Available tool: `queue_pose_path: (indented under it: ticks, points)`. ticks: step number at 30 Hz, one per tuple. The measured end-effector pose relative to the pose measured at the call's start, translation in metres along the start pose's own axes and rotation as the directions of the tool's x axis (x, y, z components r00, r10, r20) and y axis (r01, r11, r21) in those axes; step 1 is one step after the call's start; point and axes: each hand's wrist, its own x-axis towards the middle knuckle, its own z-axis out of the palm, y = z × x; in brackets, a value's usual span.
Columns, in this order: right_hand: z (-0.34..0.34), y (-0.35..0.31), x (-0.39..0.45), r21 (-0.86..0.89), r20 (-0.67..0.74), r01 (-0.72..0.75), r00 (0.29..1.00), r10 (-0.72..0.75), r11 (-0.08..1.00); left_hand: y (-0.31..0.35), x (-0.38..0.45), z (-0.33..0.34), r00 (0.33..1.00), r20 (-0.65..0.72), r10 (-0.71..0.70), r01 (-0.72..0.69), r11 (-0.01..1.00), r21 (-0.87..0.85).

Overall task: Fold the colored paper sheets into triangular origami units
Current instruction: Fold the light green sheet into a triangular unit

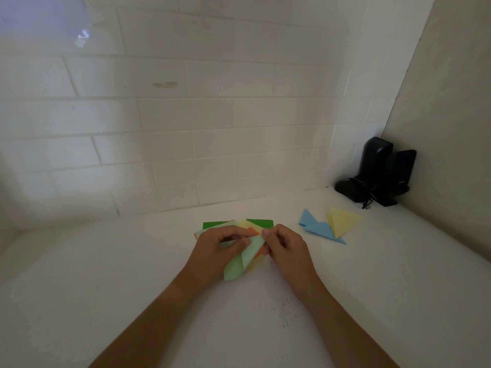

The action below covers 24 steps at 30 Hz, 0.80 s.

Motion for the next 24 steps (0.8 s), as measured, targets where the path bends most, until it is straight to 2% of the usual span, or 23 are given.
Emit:
queue_pose_path:
  ticks: [7,24]
  points:
    - [-0.0014,-0.0038,-0.0018,0.120,0.099,0.007,0.995,-0.019,0.993,0.0009,0.0004,-0.0005,1.000,0.006,-0.010,0.010,0.997,-0.078]
    - [-0.0028,-0.0040,-0.0016,0.107,0.111,-0.029,0.994,0.017,0.994,-0.0021,0.0022,-0.0003,1.000,0.008,-0.029,0.030,0.995,-0.098]
